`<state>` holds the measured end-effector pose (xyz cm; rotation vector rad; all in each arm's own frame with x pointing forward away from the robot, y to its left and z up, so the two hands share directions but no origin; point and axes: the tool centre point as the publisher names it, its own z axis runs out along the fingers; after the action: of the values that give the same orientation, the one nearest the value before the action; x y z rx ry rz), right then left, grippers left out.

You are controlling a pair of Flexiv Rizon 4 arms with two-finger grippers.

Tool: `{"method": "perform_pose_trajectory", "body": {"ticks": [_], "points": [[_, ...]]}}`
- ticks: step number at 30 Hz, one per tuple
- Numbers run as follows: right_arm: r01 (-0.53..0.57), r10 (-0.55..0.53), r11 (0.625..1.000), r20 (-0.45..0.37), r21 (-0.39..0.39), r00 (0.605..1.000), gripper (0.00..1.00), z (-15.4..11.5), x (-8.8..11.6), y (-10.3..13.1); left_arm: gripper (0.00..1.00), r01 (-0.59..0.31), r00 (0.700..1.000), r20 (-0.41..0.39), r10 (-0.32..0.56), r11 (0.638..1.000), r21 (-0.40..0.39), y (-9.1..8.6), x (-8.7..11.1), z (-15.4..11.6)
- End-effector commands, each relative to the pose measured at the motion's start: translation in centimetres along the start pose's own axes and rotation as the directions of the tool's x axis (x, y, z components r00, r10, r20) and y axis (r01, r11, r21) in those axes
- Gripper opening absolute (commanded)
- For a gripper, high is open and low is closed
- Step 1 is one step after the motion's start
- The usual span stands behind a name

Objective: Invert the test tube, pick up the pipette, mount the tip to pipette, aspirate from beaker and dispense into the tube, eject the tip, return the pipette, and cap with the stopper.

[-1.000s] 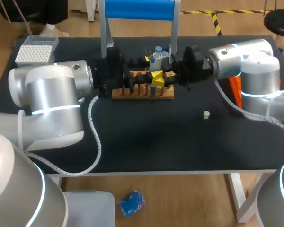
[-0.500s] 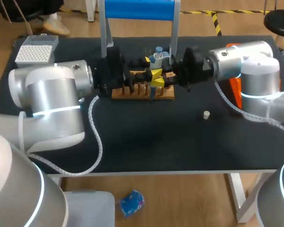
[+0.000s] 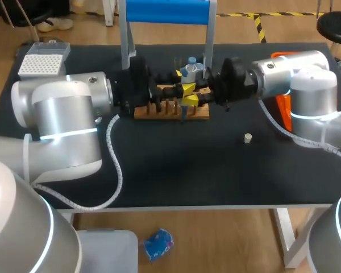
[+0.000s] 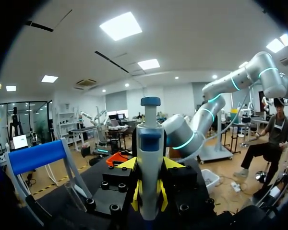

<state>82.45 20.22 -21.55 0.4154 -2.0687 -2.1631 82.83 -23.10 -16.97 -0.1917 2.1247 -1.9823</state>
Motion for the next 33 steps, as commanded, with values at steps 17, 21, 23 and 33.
{"method": "perform_pose_trajectory", "body": {"ticks": [17,21,23,33], "points": [[-0.062,0.057,0.996,0.069,0.071,0.996,1.00,-4.7,2.4,1.0,0.00,0.006,0.992,0.129,-0.003,1.000,-0.022,-1.6,-3.3,-2.1],[-0.062,0.053,0.994,0.100,0.091,0.994,1.00,-6.5,2.6,1.5,0.00,0.021,0.981,0.193,-0.015,0.999,-0.027,-1.9,-4.7,-2.6],[-0.063,0.051,0.993,0.113,0.103,0.992,1.00,-7.3,2.5,1.8,0.00,0.036,0.969,0.247,-0.029,0.999,-0.023,-2.2,-5.6,-3.0],[-0.060,0.041,0.990,0.147,0.128,0.988,1.00,-9.1,2.2,2.7,0.00,0.064,0.904,0.425,-0.048,0.998,-0.024,-2.7,-7.8,-3.9]]}}
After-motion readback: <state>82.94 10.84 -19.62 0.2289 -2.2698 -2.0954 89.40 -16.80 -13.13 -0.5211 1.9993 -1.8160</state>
